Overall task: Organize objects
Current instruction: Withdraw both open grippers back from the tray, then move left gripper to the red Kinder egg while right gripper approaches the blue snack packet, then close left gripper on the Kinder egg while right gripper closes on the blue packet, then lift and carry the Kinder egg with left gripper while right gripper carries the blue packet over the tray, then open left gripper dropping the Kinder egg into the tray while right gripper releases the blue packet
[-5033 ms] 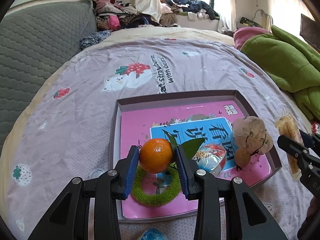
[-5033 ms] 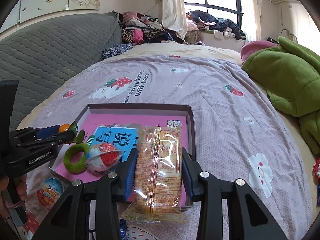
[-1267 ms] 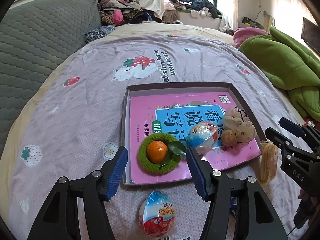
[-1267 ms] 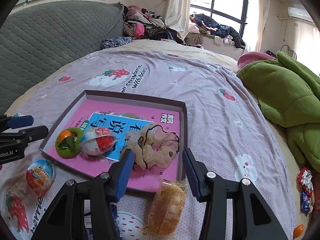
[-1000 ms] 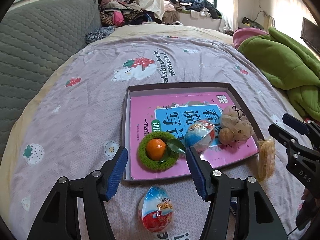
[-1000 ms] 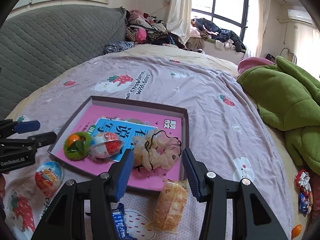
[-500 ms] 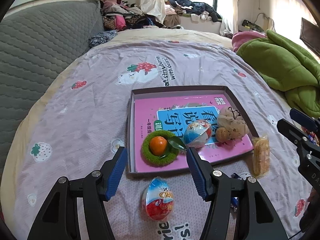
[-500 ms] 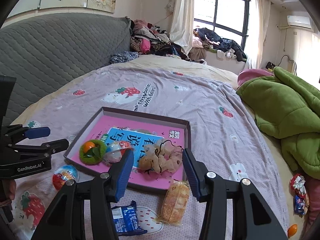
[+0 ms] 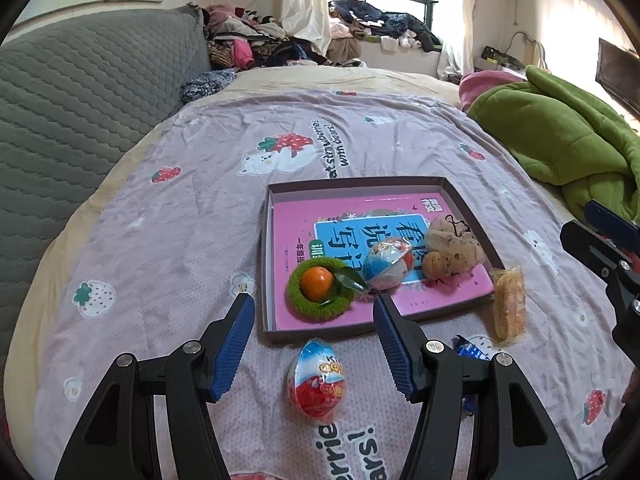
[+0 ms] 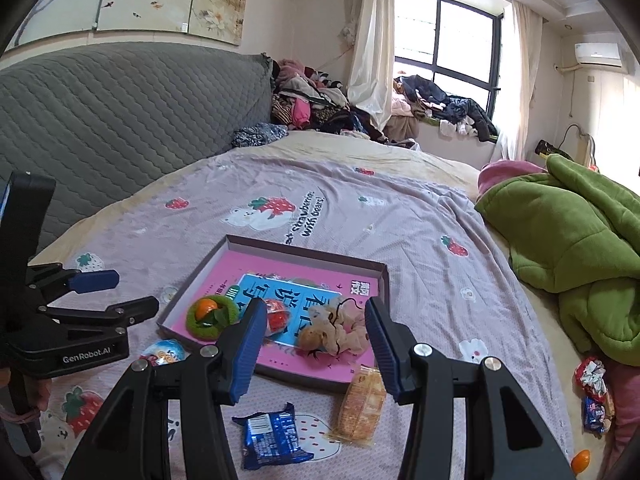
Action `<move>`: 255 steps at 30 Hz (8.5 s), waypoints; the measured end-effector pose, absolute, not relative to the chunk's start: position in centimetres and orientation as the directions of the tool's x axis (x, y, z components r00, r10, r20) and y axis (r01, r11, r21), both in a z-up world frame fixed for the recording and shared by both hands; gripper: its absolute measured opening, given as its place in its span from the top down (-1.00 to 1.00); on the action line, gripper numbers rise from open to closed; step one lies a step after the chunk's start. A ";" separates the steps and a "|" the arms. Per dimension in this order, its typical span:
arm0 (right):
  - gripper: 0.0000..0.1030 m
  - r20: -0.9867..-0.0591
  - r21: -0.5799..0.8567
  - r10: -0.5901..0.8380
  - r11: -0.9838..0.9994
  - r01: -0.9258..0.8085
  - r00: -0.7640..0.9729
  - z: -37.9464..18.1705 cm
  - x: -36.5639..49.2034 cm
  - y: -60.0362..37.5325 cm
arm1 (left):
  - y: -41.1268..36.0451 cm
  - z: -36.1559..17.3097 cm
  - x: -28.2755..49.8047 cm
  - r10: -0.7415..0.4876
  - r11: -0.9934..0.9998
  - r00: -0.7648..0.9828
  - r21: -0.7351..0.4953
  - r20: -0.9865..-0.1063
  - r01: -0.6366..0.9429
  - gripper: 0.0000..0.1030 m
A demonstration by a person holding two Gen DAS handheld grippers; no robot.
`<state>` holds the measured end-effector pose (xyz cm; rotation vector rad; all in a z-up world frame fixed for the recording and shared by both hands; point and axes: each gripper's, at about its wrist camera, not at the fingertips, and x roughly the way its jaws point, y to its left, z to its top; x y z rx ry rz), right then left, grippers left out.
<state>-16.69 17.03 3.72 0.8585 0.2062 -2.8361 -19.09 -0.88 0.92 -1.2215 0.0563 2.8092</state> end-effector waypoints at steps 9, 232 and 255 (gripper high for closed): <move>0.01 -0.534 -0.091 -0.134 -0.973 0.214 -0.835 4.9 -14.5 17.0 | -1.3 1.7 -16.9 0.070 -0.996 -0.697 -0.007 -0.713 -0.093 -0.23; -0.05 -0.747 0.001 -0.106 -0.987 0.158 -0.656 -9.3 -32.3 19.7 | 2.5 -9.3 -33.0 0.002 -0.996 -0.615 0.051 -0.789 -0.069 -0.28; -0.17 -0.673 0.064 -0.168 -0.983 0.170 -0.720 -5.6 -31.5 21.0 | 2.8 -7.5 -31.1 0.038 -0.995 -0.641 0.030 -0.766 -0.094 -0.43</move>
